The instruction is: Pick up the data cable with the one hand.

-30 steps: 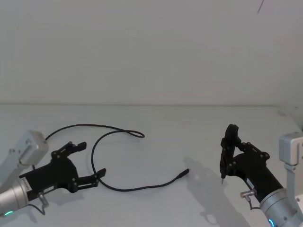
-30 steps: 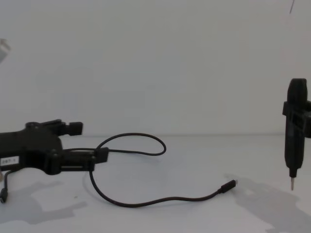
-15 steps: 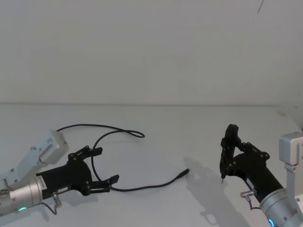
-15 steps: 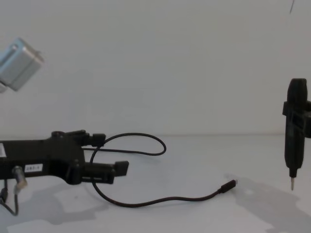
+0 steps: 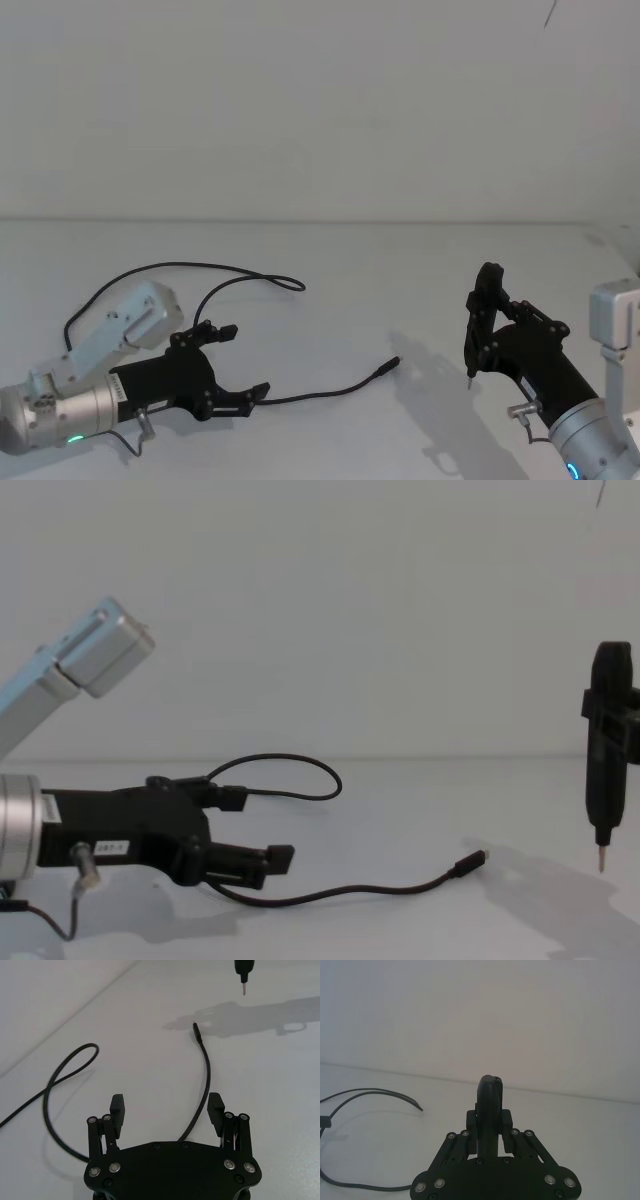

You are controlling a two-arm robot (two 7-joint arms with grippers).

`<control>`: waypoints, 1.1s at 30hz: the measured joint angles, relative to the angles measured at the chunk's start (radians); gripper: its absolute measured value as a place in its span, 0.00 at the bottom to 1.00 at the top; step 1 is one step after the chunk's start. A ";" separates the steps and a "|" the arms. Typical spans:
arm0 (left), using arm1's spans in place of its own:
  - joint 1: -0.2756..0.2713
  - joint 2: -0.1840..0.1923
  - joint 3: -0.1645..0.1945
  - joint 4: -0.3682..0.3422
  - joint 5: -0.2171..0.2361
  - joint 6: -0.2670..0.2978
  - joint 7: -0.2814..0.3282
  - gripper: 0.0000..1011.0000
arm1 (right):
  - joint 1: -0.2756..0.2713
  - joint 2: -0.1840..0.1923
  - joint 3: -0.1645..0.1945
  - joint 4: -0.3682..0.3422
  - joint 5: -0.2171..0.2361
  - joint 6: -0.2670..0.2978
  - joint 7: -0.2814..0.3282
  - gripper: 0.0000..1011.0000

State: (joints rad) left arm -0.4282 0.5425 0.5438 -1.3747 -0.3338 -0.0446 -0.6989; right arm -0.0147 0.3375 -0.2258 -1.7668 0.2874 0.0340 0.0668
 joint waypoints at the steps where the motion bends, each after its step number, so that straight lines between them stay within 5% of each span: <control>1: -0.007 -0.005 0.006 0.008 0.001 0.001 -0.006 0.99 | 0.000 0.000 0.000 0.000 0.000 0.000 0.000 0.28; 33: -0.101 -0.116 0.098 0.172 -0.024 0.025 -0.082 0.99 | 0.000 0.000 0.000 0.000 0.000 0.000 0.000 0.28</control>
State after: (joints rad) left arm -0.5296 0.4268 0.6416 -1.2023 -0.3575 -0.0196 -0.7810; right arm -0.0147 0.3375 -0.2258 -1.7668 0.2874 0.0340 0.0668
